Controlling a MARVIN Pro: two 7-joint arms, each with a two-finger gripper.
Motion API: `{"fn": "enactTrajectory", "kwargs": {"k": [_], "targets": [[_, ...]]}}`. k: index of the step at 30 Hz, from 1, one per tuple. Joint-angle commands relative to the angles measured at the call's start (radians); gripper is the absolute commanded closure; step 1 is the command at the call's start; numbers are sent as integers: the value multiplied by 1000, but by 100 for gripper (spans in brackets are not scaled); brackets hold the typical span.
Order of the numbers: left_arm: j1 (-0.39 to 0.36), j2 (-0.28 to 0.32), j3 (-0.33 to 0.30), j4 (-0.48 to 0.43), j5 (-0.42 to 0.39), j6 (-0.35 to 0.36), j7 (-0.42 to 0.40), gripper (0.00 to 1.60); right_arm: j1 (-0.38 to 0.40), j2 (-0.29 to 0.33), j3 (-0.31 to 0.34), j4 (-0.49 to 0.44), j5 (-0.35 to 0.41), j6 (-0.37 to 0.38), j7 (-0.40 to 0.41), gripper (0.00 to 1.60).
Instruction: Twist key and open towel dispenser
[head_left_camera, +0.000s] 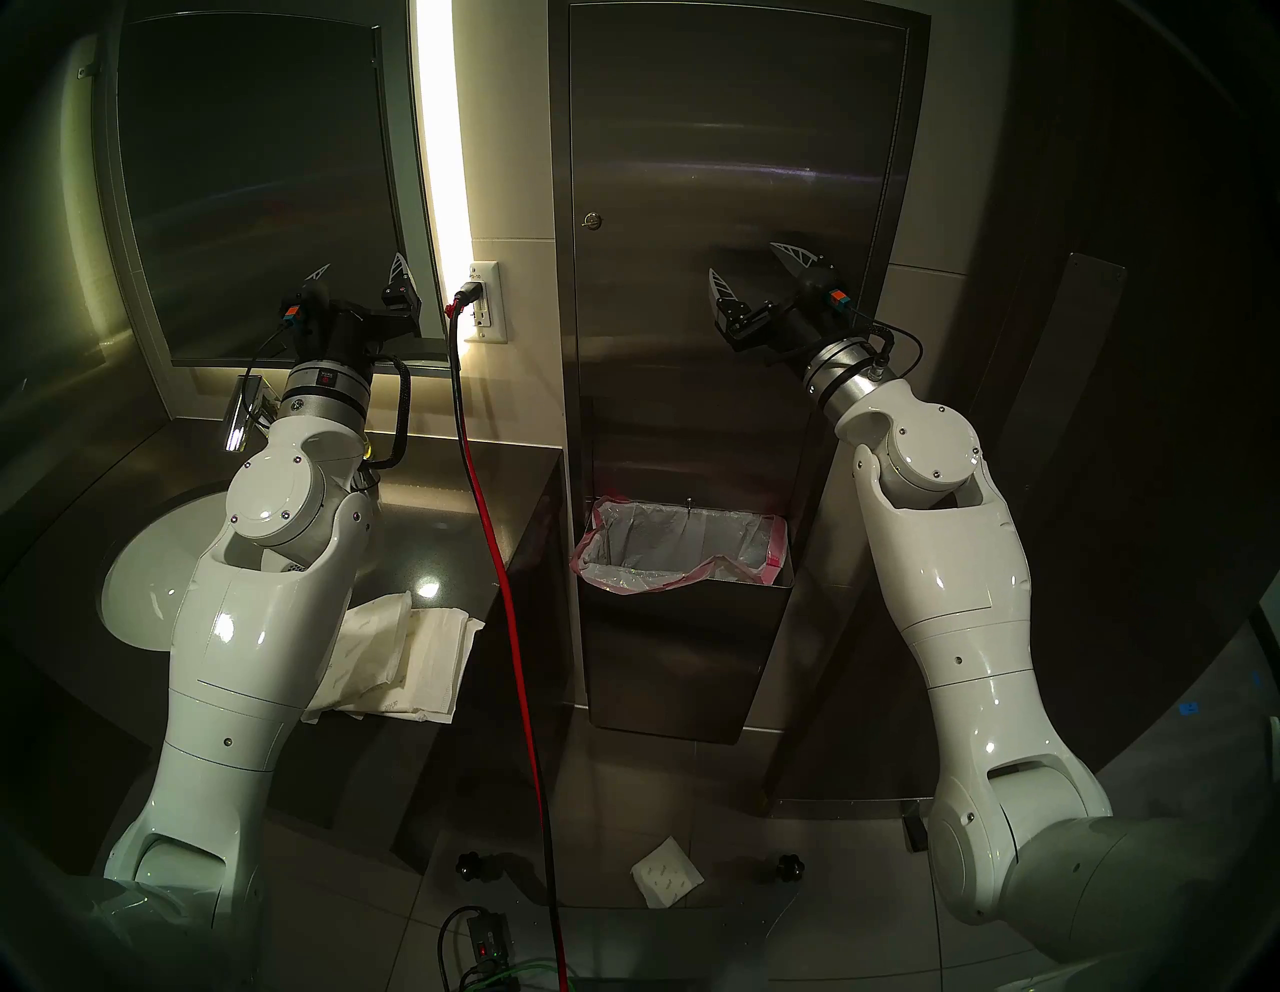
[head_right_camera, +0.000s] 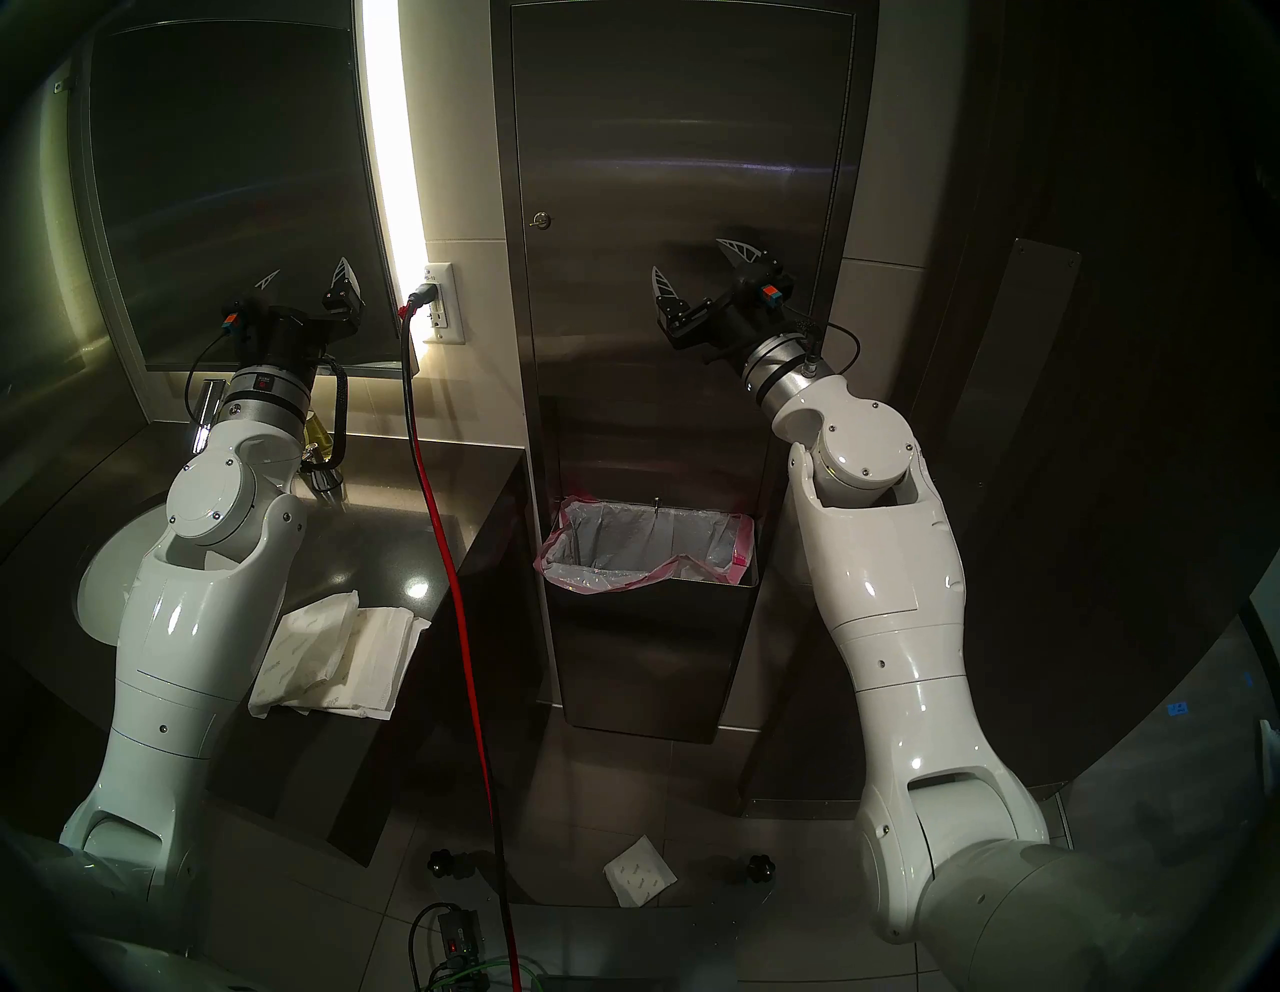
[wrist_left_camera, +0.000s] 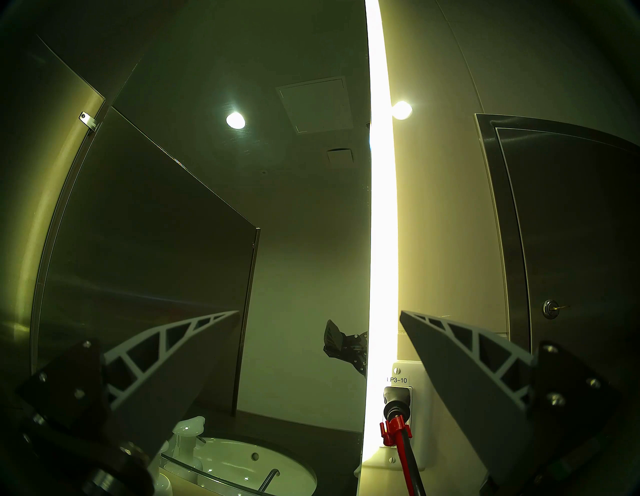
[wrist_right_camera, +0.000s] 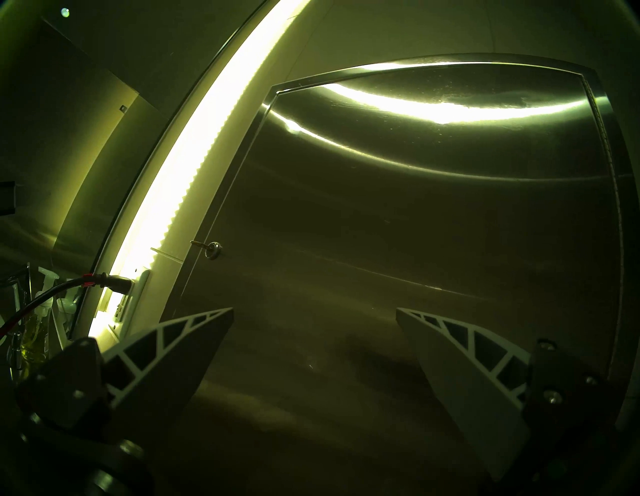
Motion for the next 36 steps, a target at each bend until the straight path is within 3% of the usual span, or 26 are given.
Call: {"fn": "enactTrajectory", "kwargs": {"k": [1, 13, 27, 36], "targets": [[-14, 0, -1, -7, 0, -1, 0, 0, 45, 11, -14, 7, -73, -65, -38, 0], [-14, 0, -1, -7, 0, -1, 0, 0, 56, 57, -77, 4, -177, -188, -13, 0], [-14, 0, -1, -7, 0, -1, 0, 0, 130, 69, -100, 96, -163, -321, 64, 0], [-14, 0, -1, -7, 0, -1, -1, 0, 197, 62, -122, 153, -208, -387, 70, 0]]}}
